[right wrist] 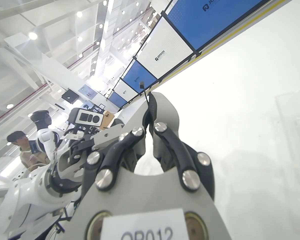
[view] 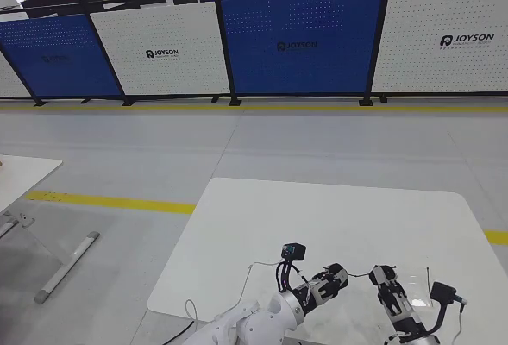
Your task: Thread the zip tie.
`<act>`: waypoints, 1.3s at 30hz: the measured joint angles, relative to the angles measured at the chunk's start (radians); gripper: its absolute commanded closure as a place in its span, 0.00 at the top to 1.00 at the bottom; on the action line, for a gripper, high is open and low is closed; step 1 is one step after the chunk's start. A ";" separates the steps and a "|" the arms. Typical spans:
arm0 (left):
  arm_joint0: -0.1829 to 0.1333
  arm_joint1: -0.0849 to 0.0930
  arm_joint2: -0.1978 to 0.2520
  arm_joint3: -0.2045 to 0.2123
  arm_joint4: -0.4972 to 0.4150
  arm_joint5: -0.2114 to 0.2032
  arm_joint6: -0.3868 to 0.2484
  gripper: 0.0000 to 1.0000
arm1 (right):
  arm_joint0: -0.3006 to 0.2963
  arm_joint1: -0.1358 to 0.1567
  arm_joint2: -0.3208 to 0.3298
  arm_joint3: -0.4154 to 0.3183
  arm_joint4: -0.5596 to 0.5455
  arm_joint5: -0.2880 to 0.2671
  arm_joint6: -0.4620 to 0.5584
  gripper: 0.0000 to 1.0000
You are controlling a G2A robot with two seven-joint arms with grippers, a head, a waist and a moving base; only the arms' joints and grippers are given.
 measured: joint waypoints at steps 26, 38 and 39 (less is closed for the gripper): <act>0.000 0.000 0.000 0.000 0.000 0.000 0.000 0.00 | -0.010 -0.019 0.025 0.003 -0.004 -0.009 0.013 0.00; 0.000 0.000 0.000 0.000 0.000 0.000 0.000 0.00 | -0.010 -0.027 0.028 0.000 -0.016 0.002 0.025 0.00; 0.000 0.000 0.000 0.000 0.000 0.000 0.000 0.00 | -0.009 -0.028 0.027 0.000 -0.016 0.002 0.025 0.00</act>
